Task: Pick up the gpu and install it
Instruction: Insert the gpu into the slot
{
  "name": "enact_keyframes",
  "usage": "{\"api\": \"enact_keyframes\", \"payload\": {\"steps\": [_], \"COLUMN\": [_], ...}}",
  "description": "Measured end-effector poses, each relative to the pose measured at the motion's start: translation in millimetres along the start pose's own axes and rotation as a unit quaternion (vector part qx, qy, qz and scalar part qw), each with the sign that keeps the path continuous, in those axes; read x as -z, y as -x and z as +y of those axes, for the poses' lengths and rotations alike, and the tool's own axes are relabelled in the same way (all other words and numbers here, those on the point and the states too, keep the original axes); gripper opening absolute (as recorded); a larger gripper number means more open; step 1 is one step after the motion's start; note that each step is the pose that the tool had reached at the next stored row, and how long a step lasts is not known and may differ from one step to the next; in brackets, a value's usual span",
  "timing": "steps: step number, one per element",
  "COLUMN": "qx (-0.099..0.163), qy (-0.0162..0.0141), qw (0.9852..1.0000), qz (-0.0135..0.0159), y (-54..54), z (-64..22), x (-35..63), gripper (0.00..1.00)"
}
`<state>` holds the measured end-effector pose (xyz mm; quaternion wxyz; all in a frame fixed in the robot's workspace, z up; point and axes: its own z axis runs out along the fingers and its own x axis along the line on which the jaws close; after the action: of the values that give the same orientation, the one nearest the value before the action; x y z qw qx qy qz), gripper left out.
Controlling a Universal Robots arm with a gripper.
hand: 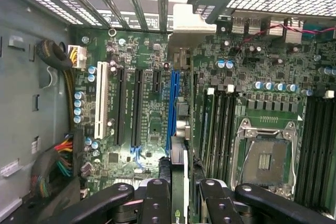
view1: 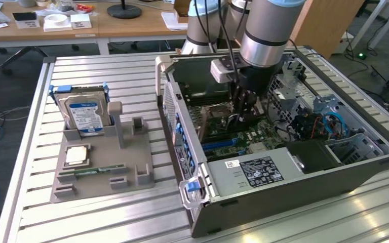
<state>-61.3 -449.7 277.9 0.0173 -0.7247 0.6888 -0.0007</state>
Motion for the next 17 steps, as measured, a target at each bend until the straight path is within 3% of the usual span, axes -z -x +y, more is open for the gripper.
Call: {"api": "enact_keyframes", "payload": {"steps": [17], "qx": [0.001], "qy": [0.0001], "qw": [1.0000], "qz": [0.0000], "y": [-1.9], "z": [9.5], "x": [-6.8], "gripper": [0.26]}}
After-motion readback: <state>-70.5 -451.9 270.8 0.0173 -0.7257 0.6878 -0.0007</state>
